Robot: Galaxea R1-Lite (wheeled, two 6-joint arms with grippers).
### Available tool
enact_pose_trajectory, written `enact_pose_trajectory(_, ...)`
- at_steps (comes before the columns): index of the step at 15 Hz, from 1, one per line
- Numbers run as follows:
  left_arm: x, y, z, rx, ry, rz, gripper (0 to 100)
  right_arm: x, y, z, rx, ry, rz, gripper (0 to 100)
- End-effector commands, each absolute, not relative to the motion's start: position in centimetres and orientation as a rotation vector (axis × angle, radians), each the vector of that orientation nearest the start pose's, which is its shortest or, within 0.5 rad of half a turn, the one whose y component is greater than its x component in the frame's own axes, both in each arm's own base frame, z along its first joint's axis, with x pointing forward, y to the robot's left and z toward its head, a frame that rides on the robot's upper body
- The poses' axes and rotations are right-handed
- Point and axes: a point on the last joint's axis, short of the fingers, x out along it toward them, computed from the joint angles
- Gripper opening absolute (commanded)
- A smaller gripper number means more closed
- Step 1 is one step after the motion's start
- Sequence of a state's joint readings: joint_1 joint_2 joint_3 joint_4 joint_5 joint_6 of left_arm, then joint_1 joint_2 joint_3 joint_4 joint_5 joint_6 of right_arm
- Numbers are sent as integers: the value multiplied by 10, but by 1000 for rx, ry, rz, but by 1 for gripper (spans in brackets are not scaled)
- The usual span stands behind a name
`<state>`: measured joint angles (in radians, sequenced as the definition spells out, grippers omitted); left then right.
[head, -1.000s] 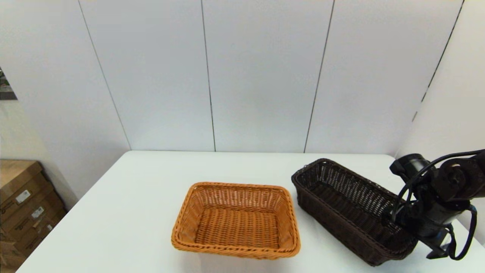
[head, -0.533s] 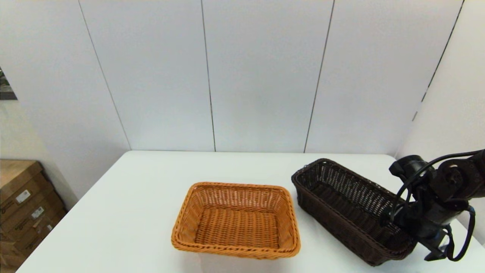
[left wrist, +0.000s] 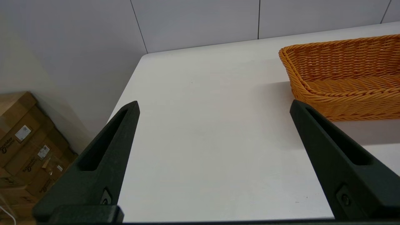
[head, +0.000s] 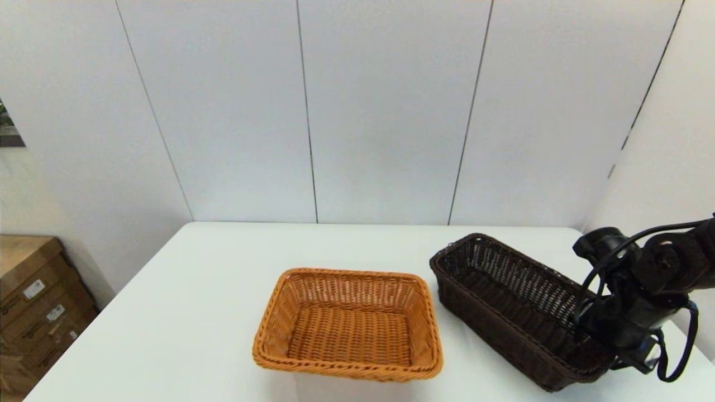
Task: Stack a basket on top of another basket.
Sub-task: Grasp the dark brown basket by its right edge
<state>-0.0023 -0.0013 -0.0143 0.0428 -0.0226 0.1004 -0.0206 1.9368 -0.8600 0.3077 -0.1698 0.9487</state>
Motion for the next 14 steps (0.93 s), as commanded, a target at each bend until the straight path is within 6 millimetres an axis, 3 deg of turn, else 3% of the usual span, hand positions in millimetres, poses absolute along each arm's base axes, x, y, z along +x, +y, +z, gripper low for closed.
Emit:
enact_pose_trajectory(1,-24,0,75,101,26,-26,100,276,-11,60,694,1188,-801,0)
enact_pose_trajectory(8,-24,0,75,101,25,-27,100,274,-23,66,752,1168,-812,0)
enact_pose_trajectory(14,-24,0,75,101,26,-26,100,269,-36,92,1011,1112,-742,0)
